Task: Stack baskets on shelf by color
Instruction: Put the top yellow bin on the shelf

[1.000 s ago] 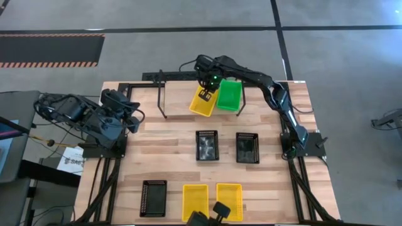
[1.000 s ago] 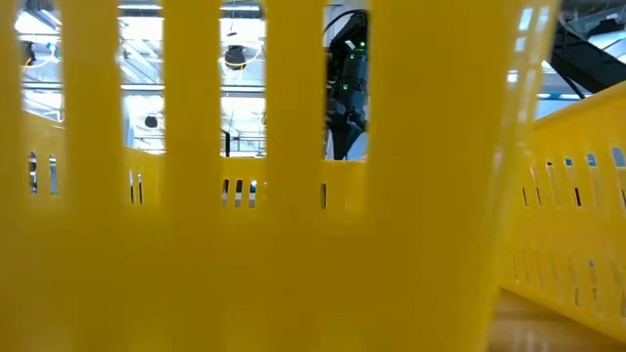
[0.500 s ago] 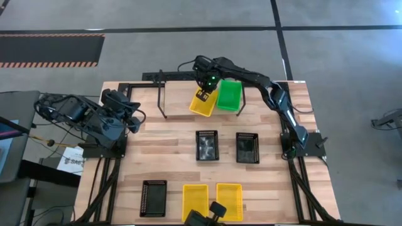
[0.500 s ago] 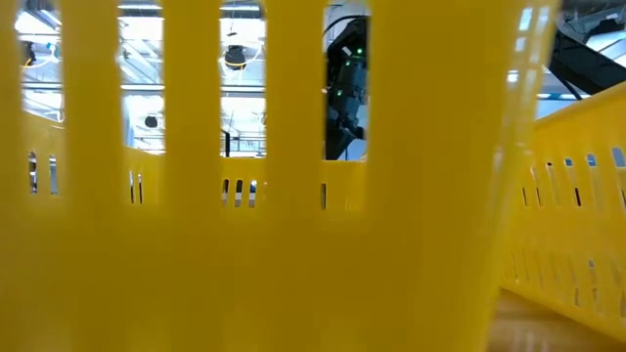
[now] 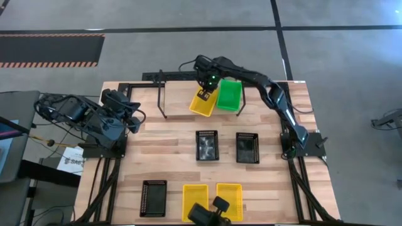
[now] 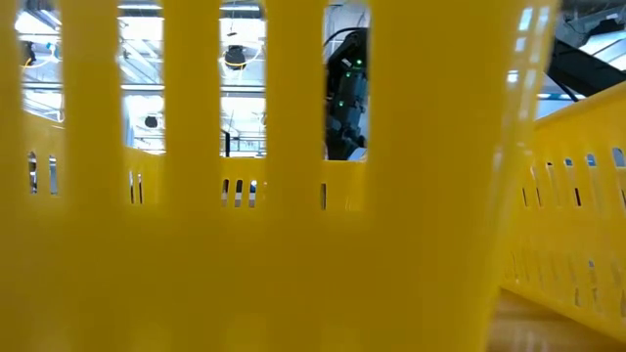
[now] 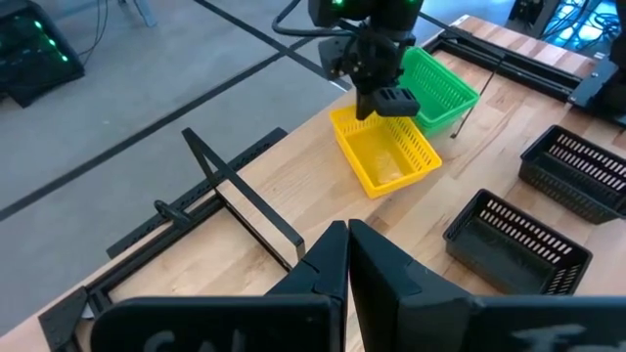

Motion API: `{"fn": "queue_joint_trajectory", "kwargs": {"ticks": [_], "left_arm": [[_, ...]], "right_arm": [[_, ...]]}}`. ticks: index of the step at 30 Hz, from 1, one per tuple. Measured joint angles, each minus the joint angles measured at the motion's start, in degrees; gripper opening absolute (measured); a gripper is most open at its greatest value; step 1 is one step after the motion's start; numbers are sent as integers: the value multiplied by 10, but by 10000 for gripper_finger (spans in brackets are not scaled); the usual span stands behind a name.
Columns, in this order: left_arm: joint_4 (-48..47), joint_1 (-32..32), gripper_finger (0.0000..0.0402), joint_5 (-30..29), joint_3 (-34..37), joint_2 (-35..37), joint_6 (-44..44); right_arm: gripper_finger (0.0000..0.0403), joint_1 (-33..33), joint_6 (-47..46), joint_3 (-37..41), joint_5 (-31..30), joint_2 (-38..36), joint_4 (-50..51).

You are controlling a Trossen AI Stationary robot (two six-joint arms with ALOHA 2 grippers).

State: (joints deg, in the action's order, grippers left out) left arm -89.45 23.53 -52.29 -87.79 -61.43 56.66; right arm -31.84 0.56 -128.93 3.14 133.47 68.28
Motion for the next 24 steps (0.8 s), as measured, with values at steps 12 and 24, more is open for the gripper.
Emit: {"fn": "queue_joint_trajectory", "kwargs": {"ticks": [12,24], "left_arm": [[0,0,0,0,0,0,1],[0,0,0,0,0,0,1]], "right_arm": [[0,-22,29,0,0,0,-11],[0,-23,46,0,16,0,-84]]}}
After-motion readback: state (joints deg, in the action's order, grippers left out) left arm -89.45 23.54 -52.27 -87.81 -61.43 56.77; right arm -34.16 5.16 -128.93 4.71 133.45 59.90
